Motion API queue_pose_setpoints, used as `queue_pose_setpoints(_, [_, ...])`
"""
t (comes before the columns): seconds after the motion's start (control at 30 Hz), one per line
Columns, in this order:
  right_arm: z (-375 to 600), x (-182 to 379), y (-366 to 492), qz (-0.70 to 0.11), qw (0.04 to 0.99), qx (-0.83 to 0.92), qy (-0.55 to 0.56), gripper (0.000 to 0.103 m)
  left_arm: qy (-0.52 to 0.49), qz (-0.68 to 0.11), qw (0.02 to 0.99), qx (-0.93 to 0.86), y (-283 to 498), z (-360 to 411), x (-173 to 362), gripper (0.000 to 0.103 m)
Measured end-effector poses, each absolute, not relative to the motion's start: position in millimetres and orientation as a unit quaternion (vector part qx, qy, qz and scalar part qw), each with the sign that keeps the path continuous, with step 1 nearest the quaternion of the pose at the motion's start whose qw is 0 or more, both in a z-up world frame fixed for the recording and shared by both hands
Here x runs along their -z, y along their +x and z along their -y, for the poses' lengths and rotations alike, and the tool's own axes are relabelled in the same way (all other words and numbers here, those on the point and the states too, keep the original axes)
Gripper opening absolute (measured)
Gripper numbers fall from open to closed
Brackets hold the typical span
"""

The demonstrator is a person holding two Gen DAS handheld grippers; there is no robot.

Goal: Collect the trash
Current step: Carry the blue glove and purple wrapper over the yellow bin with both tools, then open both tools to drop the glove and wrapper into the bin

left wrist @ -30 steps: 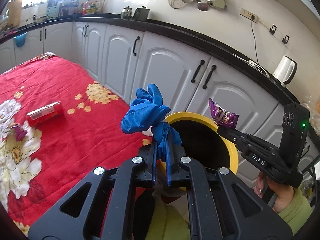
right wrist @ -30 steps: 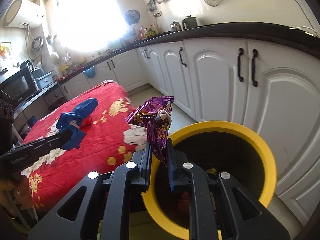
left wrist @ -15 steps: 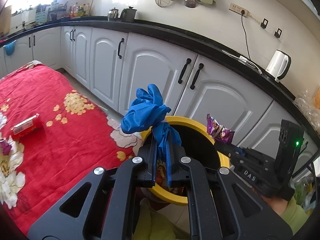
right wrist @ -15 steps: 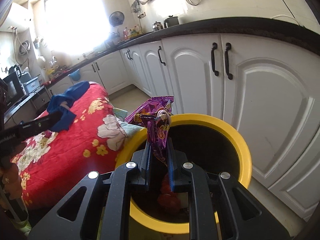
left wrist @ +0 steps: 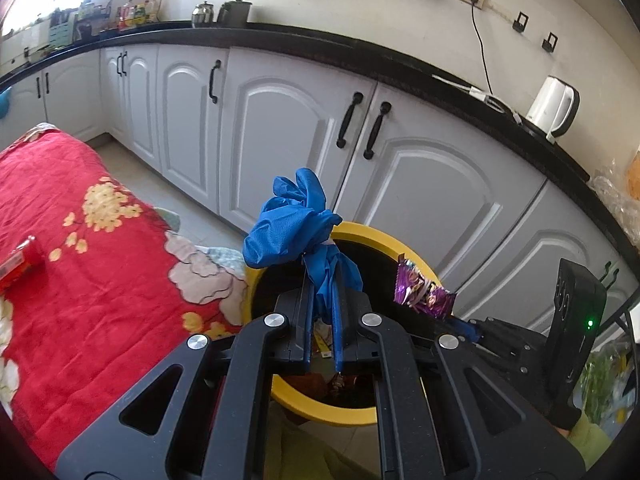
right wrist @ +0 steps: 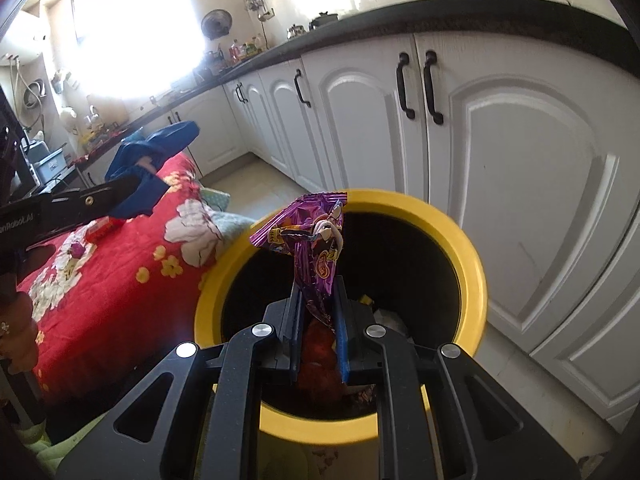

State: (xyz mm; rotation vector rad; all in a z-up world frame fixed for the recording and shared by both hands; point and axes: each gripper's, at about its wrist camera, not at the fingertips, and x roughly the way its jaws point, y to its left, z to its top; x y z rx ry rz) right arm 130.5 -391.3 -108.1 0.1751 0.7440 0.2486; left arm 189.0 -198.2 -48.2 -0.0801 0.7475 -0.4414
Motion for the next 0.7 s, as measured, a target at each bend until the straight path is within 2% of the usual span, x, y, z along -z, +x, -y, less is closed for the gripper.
queue_pose_setpoints(0.6, [400,133,135,-0.401,0.902,-0.113,0.112,0.016,-0.037,-0.403,0.887,0.221,213,222,80,0.004])
queue_pose_setpoints(0.67, [402,132,135,-0.4,0.903,-0.11,0.115,0.02,-0.036,-0.403,0.887,0.22,212,222,81,0.004])
queue_pose_setpoints(0.7, [403,131,134,-0.397,0.904,-0.106,0.116,0.026,-0.036,-0.403,0.888,0.219,212,221,81,0.008])
